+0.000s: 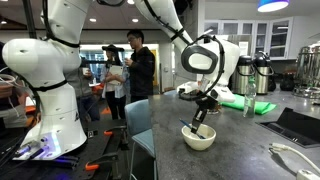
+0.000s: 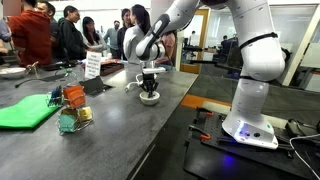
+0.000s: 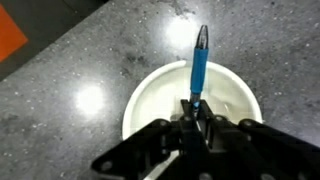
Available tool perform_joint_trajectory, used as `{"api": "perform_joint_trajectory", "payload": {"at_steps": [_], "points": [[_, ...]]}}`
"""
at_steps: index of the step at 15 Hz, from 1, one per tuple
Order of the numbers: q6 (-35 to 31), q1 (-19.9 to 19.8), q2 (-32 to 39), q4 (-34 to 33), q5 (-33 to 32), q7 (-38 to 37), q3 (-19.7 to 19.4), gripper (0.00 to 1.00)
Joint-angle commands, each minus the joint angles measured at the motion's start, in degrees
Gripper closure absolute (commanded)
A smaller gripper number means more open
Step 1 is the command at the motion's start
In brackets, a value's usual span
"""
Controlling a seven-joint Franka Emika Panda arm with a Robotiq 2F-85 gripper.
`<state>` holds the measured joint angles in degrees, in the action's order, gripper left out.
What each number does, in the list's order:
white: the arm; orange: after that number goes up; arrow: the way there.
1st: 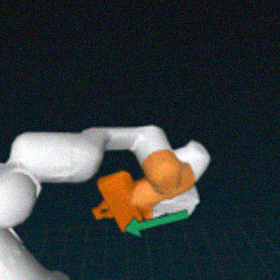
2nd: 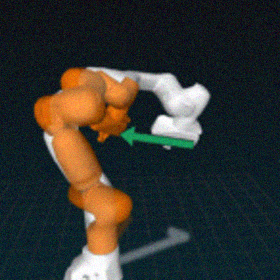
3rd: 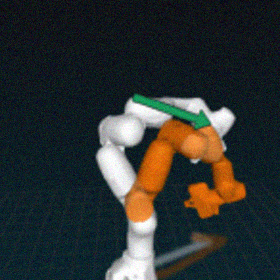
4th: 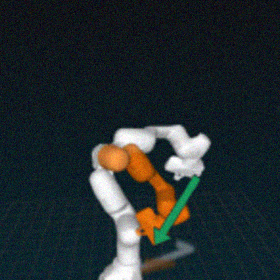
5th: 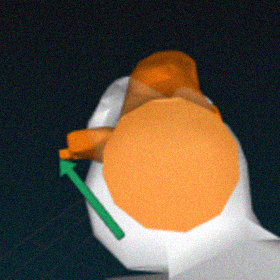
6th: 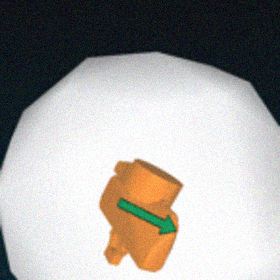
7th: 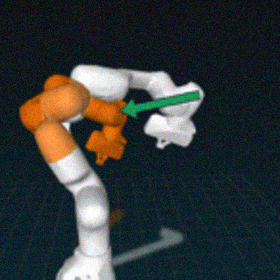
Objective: Put the marker in the bowl on the table
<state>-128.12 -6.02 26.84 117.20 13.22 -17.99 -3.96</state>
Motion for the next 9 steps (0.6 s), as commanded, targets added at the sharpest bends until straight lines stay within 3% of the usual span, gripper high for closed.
{"api": "perform_joint_trajectory", "payload": {"at_steps": [1,4,9], "points": [[-1.5,2.4,-4.3,3.0,-1.3,-2.1,-1.4,0.97],[-6.0,6.0,-9.0,7.1,-5.9,-6.5,-2.2,0.97],[-16.3,15.0,-14.4,14.4,-24.9,-24.3,-2.6,0.97]]}}
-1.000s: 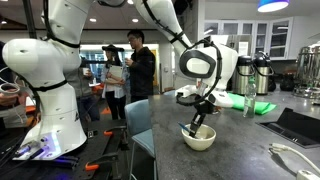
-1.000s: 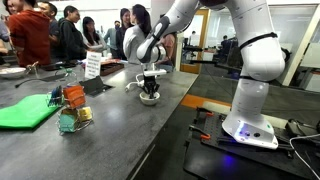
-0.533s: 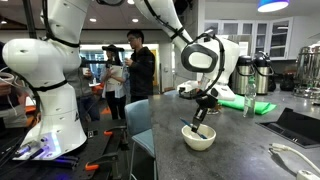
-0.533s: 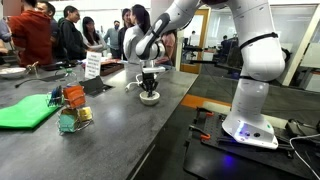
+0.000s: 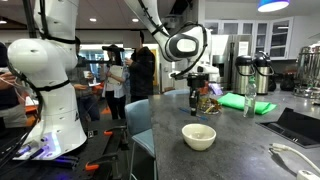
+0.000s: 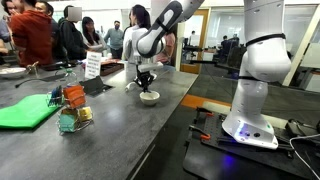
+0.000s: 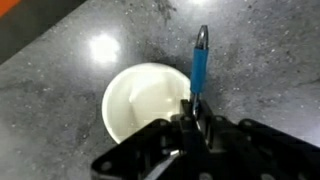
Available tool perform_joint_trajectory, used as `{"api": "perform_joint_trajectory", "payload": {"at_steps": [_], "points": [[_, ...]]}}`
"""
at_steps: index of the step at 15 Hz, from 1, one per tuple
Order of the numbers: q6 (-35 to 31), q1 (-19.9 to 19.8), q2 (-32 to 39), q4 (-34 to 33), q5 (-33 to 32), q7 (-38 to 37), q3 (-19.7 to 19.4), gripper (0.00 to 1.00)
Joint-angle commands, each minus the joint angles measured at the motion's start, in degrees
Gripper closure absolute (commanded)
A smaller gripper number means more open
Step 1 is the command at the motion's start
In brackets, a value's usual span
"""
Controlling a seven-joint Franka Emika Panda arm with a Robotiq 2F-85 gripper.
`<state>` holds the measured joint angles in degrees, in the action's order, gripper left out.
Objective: Put the marker in the bowl on the table
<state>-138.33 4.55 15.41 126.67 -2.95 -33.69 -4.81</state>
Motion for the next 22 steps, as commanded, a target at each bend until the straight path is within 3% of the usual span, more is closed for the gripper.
{"api": "perform_joint_trajectory", "payload": {"at_steps": [1,5,9,14,15,18,20,22], "points": [[-7.8,5.5,-3.1,5.9,-11.0,-11.3,-1.2,0.97],[-15.9,8.4,-2.2,9.8,-15.1,-15.7,0.6,0.97],[-25.1,7.7,0.4,13.0,-9.5,-8.7,3.2,0.97],[-28.8,10.2,5.1,12.5,-7.8,-3.9,0.3,0.97],[-29.3,10.6,5.6,12.3,-7.6,-3.3,-0.5,0.65],[-28.0,9.1,5.0,12.8,-4.2,1.1,1.2,0.49],[-23.4,6.0,2.8,12.9,1.6,7.0,5.8,0.34],[-14.7,4.7,0.3,11.5,6.1,11.3,8.6,0.18]]}}
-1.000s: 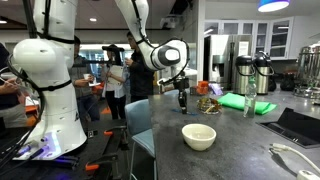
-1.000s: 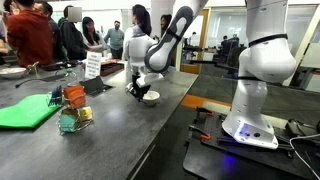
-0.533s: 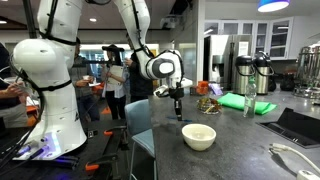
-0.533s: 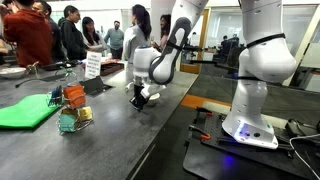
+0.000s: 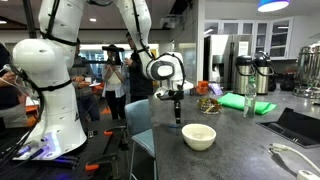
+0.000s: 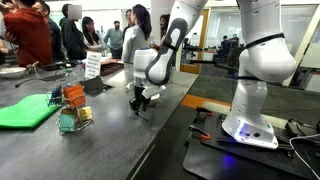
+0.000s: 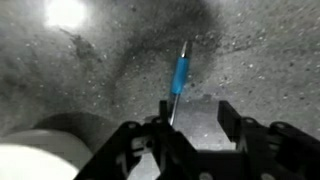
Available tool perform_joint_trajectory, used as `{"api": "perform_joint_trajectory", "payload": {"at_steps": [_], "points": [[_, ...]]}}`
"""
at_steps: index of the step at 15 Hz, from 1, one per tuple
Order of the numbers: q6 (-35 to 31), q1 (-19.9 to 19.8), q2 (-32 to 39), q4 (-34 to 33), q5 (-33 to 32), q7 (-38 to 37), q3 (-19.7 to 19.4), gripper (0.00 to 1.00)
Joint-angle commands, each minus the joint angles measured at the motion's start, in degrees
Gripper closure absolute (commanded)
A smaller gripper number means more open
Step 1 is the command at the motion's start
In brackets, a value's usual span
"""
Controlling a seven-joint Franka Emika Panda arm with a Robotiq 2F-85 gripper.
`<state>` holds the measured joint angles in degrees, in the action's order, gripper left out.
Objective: Put the marker in the bowl on the table
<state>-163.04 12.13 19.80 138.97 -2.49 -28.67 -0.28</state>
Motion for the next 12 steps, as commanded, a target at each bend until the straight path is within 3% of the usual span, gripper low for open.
{"api": "perform_joint_trajectory", "payload": {"at_steps": [1,2,3,6,9,12], "points": [[15.4,-2.7,-5.5,-1.8,6.8,7.0,4.2,0.12],[21.1,-1.9,-6.8,-3.1,5.5,5.5,3.0,0.03],[25.1,-2.0,-8.2,-4.1,4.8,5.5,2.8,0.00],[33.4,-3.8,-11.9,-6.6,4.7,7.3,2.7,0.00],[37.8,-5.4,-14.5,-8.0,3.6,8.6,2.5,0.00],[38.0,-6.7,-17.2,-7.8,2.7,10.1,2.5,0.00]]}}
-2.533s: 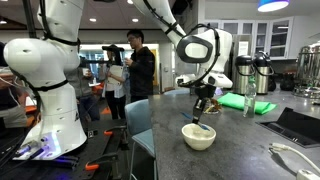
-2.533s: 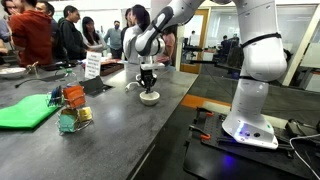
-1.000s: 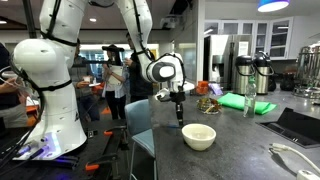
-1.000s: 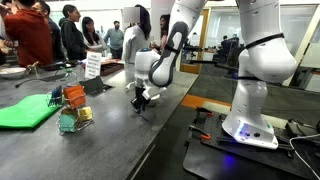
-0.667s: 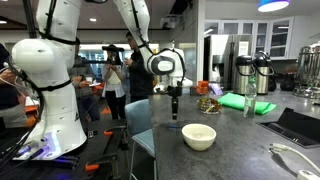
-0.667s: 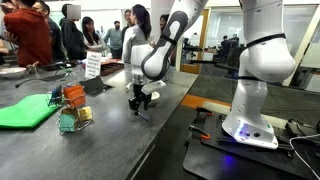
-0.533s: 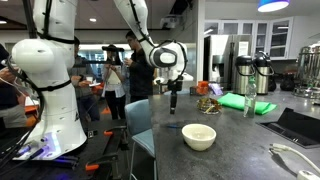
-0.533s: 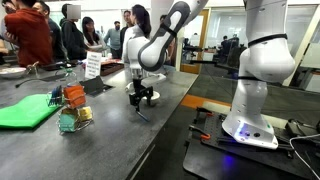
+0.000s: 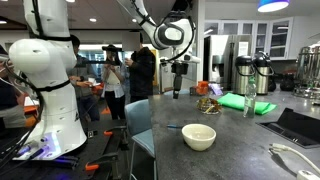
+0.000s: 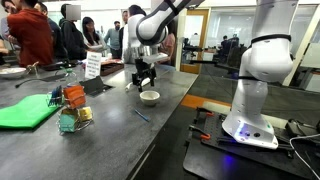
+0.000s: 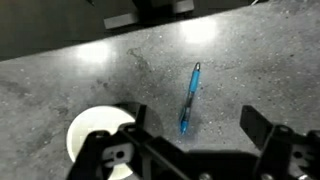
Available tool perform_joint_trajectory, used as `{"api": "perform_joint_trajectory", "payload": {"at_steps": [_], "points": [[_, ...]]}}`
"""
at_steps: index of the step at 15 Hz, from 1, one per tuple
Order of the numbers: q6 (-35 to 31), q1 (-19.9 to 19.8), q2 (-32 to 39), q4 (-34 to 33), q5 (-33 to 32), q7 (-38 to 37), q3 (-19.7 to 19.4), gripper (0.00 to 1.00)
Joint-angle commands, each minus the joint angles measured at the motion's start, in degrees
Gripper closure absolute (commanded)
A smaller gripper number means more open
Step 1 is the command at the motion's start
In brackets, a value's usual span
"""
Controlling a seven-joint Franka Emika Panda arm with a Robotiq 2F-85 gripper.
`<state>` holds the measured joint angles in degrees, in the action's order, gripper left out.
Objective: Put the marker in the bowl on the table
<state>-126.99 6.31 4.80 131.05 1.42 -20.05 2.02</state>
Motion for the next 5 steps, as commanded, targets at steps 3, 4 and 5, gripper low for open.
{"api": "perform_joint_trajectory", "payload": {"at_steps": [3,4,5], "points": [[1.5,-1.5,-4.1,1.0,-2.8,2.7,0.3,0.00],[0.8,-1.6,-4.7,1.6,-3.2,3.6,0.4,0.00],[-0.1,-1.7,-5.0,2.4,-3.7,3.0,0.4,0.00]]}}
